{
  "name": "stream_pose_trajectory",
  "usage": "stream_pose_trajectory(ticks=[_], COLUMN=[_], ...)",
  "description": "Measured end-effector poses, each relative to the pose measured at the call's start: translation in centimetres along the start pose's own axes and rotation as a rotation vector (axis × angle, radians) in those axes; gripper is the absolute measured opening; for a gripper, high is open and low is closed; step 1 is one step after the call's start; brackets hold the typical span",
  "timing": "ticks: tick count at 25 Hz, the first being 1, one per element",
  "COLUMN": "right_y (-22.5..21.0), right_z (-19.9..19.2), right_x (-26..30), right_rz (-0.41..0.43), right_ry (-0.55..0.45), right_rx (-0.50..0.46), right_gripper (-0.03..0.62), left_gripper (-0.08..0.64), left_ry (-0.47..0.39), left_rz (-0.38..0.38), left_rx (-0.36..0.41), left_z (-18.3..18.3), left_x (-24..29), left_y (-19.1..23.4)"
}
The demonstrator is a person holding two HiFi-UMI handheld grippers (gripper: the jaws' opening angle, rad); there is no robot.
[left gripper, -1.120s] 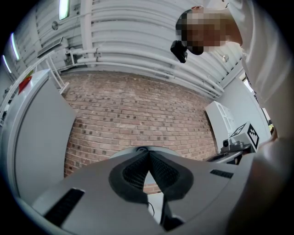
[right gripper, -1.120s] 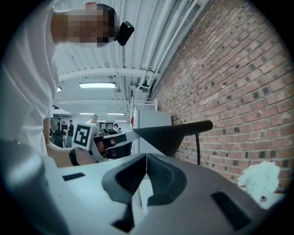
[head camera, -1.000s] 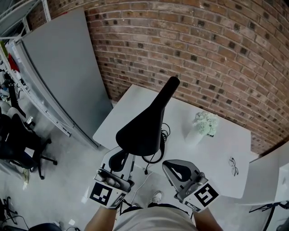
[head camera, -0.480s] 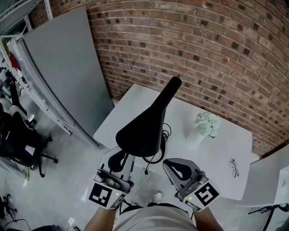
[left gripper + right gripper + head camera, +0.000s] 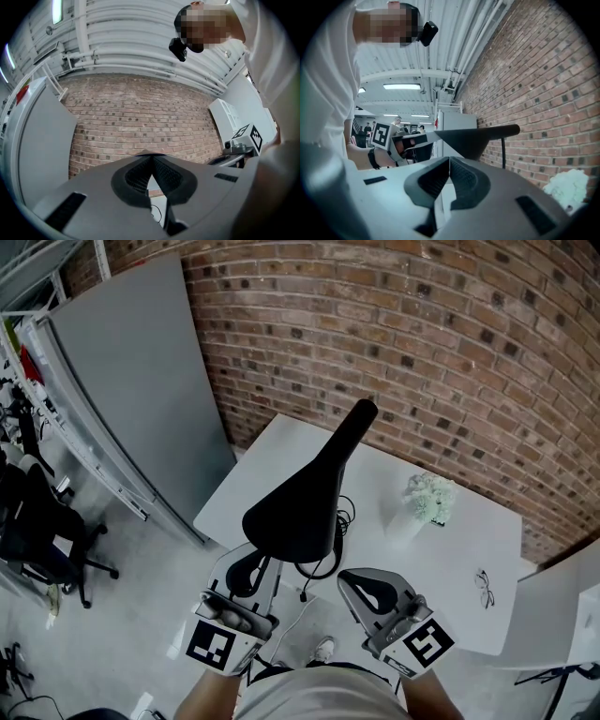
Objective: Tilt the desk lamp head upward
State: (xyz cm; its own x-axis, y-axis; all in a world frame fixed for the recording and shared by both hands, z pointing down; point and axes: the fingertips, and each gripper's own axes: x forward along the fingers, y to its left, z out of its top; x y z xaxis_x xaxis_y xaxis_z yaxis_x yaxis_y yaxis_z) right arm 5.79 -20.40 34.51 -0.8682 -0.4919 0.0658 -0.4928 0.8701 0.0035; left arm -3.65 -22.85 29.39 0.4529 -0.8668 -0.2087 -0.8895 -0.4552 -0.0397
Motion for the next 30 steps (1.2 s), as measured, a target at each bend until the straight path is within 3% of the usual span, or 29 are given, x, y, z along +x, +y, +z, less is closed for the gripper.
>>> stream_pose_trajectory(ticks=[30], right_y=[-0.7], right_z=[1.1], right_x=[-0.2], right_rz=[-0.035], right_ry=[-0.013], right_rx=[-0.007], right_gripper=[0.018], left_gripper=[0.008], left_ry=[-0.068], left_rz=[-0.05], left_rx=[0.028], left_z=[3.1], left_x=[1.1], left_y=[0.0])
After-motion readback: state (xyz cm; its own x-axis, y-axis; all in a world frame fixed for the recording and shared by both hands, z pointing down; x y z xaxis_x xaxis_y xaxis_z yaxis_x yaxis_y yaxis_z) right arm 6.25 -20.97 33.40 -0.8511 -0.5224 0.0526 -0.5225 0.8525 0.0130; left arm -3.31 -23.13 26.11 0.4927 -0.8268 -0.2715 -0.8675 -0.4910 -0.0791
